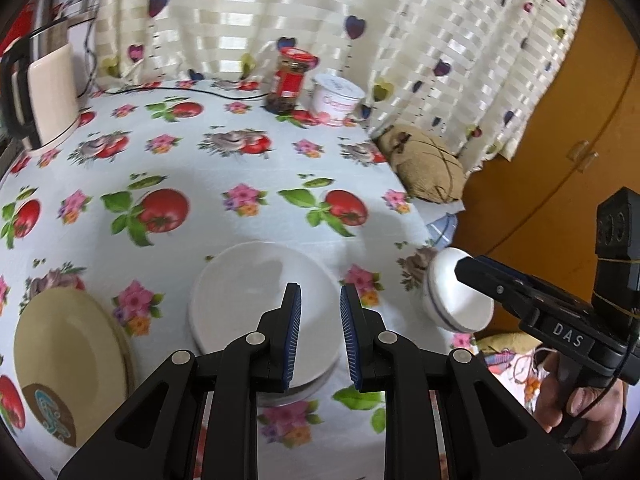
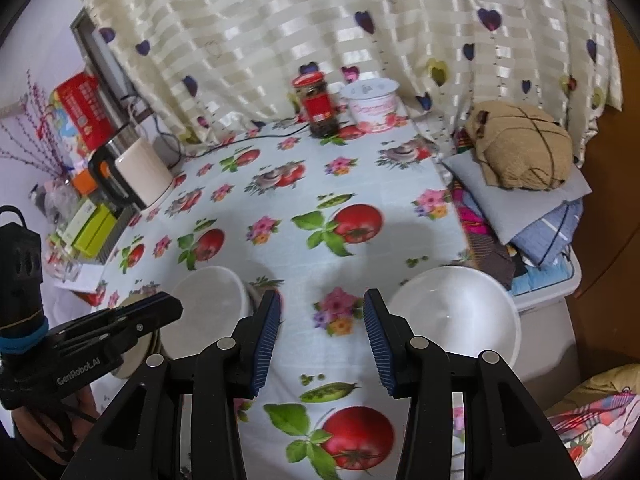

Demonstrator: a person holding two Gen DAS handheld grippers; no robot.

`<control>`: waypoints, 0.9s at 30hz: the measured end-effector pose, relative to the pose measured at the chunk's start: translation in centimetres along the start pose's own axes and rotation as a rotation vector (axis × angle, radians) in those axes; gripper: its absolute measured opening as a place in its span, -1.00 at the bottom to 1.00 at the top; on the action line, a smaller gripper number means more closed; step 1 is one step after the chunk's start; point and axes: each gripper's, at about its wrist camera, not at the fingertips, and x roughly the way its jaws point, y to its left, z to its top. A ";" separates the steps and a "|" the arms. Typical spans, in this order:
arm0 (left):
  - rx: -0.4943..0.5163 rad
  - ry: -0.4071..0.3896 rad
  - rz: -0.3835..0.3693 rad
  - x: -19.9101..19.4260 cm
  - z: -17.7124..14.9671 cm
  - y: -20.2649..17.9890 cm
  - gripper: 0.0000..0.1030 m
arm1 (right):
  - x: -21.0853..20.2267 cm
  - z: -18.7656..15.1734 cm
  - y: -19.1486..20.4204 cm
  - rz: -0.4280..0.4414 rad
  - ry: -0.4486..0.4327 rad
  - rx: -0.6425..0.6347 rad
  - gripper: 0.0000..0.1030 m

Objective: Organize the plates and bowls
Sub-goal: 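Move the left gripper to the loose white bowl and close on its rim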

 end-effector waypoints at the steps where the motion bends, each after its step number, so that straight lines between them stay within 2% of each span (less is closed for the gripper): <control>1: 0.012 0.005 -0.010 0.2 0.1 -0.6 -0.59 | -0.1 0.0 -0.3 -0.005 -0.003 0.006 -0.17; 13: 0.097 0.080 -0.078 2.7 0.1 -4.7 -0.59 | -2.0 -0.3 -6.1 -0.080 -0.050 0.120 -0.17; 27: 0.110 0.139 -0.153 6.1 0.5 -8.1 -0.59 | -1.8 -1.4 -10.1 -0.117 -0.038 0.195 -0.17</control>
